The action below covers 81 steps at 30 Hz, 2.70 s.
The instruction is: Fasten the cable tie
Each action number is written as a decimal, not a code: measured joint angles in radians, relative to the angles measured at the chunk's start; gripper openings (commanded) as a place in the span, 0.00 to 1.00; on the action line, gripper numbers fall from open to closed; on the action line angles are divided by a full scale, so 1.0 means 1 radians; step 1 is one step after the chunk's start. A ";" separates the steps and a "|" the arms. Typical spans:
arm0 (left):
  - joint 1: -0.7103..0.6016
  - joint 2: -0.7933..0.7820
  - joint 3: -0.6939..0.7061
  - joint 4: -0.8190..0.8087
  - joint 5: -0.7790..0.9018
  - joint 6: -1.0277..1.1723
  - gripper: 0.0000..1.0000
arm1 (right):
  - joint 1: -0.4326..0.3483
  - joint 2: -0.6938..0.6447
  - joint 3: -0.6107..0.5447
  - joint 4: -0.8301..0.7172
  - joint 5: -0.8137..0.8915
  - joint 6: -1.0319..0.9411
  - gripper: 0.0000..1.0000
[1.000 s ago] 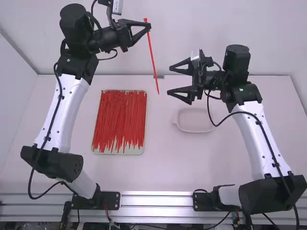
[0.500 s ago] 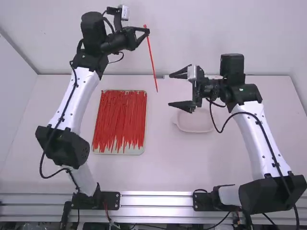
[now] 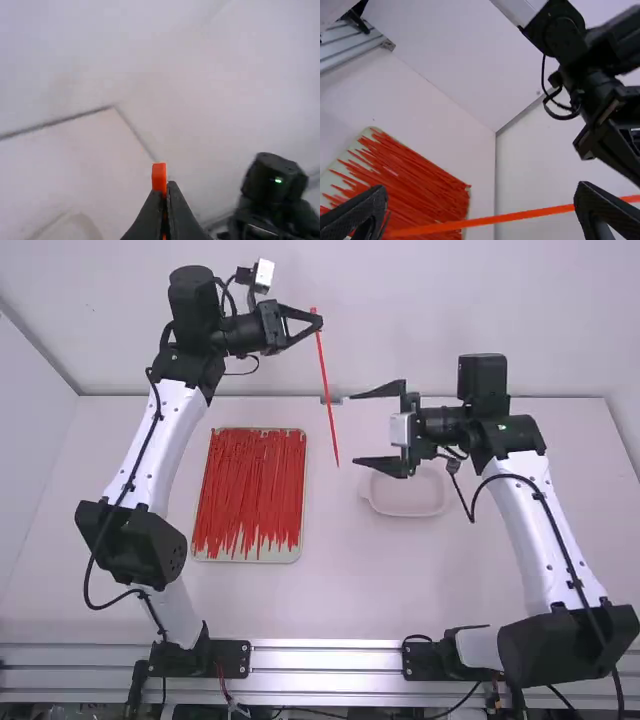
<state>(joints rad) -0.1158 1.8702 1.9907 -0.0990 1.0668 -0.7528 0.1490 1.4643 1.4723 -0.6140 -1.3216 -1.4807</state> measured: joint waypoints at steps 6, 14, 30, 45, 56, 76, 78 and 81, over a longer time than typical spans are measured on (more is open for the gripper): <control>0.000 0.000 0.000 0.003 0.132 -0.226 0.02 | 0.046 0.000 0.000 0.001 0.001 -0.193 0.99; 0.000 0.000 0.000 -0.025 0.181 -0.378 0.02 | 0.101 0.000 0.000 0.002 0.000 -0.436 0.99; 0.000 0.000 0.000 -0.025 0.204 -0.464 0.02 | 0.146 0.000 0.000 0.002 -0.003 -0.602 0.39; 0.015 0.000 0.000 -0.070 0.205 -0.425 0.02 | 0.146 0.000 0.000 -0.023 -0.029 -0.613 0.25; 0.015 0.000 0.000 -0.070 0.193 -0.425 0.02 | 0.146 0.000 0.000 -0.049 -0.064 -0.614 0.23; 0.015 0.000 0.000 -0.073 0.209 -0.373 0.02 | 0.146 0.000 0.000 -0.012 -0.110 -0.484 0.00; 0.015 0.000 0.000 -0.075 0.222 -0.315 0.02 | 0.138 0.000 0.000 0.043 -0.140 -0.346 0.00; 0.015 0.000 0.000 -0.114 0.238 -0.204 0.02 | 0.122 0.000 0.000 0.112 -0.166 -0.168 0.00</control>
<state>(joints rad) -0.1009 1.8698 1.9907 -0.2134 1.3048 -0.9569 0.2707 1.4643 1.4723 -0.5018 -1.4876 -1.6489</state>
